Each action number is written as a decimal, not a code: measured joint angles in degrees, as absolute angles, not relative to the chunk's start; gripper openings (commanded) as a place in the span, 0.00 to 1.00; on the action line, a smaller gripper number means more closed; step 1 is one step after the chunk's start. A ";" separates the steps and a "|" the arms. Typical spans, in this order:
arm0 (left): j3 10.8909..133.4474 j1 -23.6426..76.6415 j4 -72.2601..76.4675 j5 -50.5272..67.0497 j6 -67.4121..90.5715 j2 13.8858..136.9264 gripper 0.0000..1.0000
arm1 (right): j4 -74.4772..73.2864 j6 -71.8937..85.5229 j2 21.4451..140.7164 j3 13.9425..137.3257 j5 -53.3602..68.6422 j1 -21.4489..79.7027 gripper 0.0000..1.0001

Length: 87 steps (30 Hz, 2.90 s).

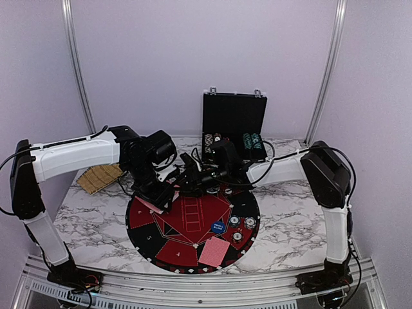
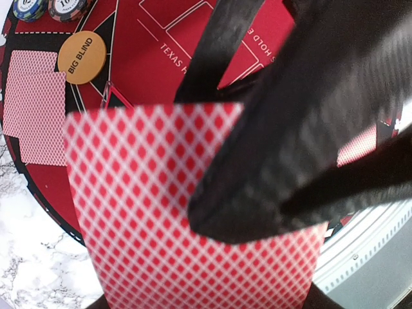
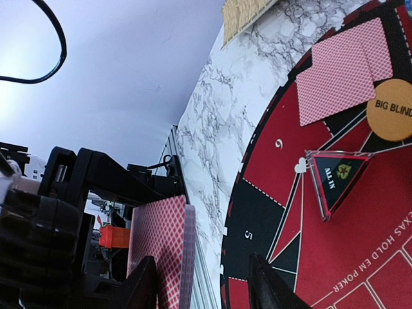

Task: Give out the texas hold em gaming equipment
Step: Pick up the poker card from the face-down deck piles, then distribute the poker card in the dealer area.

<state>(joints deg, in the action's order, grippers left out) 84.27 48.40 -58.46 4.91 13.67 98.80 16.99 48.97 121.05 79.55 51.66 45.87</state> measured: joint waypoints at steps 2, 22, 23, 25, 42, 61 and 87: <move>84.27 48.40 -58.46 4.91 13.67 98.80 0.41 | 16.91 48.99 120.73 79.24 51.35 45.54 0.45; 84.27 48.40 -58.41 4.21 13.67 98.83 0.41 | 17.08 50.06 116.33 76.88 50.94 44.86 0.32; 84.27 48.38 -58.41 4.16 13.67 98.80 0.41 | 17.15 50.19 116.14 76.88 50.96 44.82 0.29; 84.27 48.38 -58.43 4.03 13.67 98.83 0.41 | 17.45 50.54 115.98 76.88 51.05 44.71 0.26; 84.27 48.38 -58.41 3.99 13.67 98.83 0.41 | 18.96 53.04 115.98 75.96 52.38 43.94 0.00; 84.27 48.38 -58.41 3.68 13.67 98.80 0.41 | 25.98 58.63 113.91 71.13 53.60 39.40 0.00; 83.92 47.79 -58.37 3.40 13.67 98.80 0.41 | 9.19 44.18 124.88 83.59 38.00 29.71 0.00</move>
